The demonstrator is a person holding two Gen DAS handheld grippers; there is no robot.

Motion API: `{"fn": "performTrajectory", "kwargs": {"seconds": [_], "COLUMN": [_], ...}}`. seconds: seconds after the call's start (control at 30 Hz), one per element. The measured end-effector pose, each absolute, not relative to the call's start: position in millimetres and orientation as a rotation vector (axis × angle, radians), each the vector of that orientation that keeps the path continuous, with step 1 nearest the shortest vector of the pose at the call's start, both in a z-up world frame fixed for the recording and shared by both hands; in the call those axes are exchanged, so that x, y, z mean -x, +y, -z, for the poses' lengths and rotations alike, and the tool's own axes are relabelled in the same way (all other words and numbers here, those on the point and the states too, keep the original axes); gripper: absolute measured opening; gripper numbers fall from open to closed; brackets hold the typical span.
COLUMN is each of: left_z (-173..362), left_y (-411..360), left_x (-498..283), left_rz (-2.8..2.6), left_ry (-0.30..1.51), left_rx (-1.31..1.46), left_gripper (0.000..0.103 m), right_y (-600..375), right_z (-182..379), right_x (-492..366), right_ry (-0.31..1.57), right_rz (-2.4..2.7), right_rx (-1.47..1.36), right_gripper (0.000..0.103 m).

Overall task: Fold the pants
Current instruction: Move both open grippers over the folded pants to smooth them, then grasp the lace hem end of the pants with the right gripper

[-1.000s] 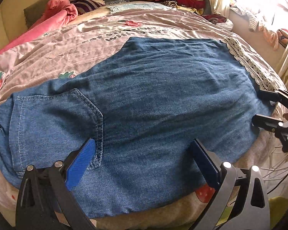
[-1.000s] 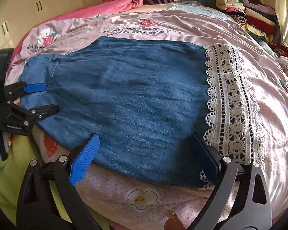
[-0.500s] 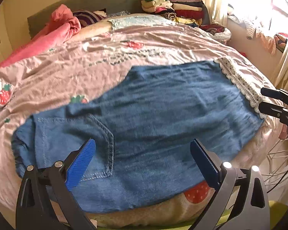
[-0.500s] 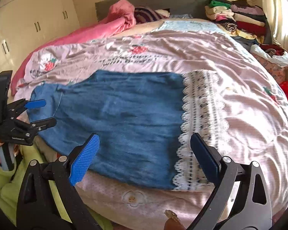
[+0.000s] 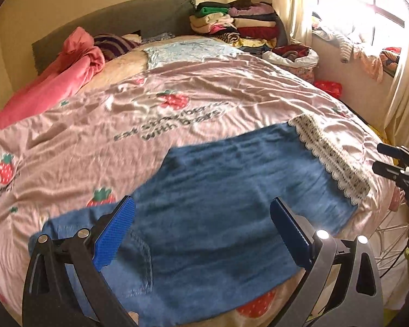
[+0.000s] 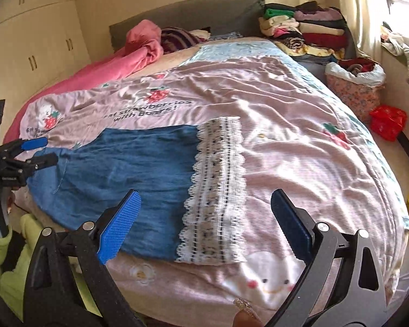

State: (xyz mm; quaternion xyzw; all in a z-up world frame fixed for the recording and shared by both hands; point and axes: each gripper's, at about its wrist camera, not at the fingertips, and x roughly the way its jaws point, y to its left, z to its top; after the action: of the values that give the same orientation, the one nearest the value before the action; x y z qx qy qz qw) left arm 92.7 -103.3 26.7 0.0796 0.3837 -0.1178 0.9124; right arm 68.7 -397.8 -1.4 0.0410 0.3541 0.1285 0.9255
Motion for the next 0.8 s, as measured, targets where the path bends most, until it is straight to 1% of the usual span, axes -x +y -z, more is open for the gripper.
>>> {"fn": "performTrajectory", "kwargs": {"seconds": [0.33, 0.8], "left_z": [-32.1, -3.9], "left_y": [-154.5, -229.2], "left_x": [-138.0, -181.2], "left_rz": [0.335, 0.427], "left_ry": [0.798, 0.824], "left_rx": [-0.236, -0.37], "left_gripper": [0.098, 0.098], "right_y": [-416.3, -415.8], "right_z": [7.7, 37.0], "right_x": [-67.3, -76.2], "right_ry": [0.738, 0.807], "right_rz": [-0.236, -0.262], "right_rx": [-0.121, -0.166], "right_gripper": [0.091, 0.091]}}
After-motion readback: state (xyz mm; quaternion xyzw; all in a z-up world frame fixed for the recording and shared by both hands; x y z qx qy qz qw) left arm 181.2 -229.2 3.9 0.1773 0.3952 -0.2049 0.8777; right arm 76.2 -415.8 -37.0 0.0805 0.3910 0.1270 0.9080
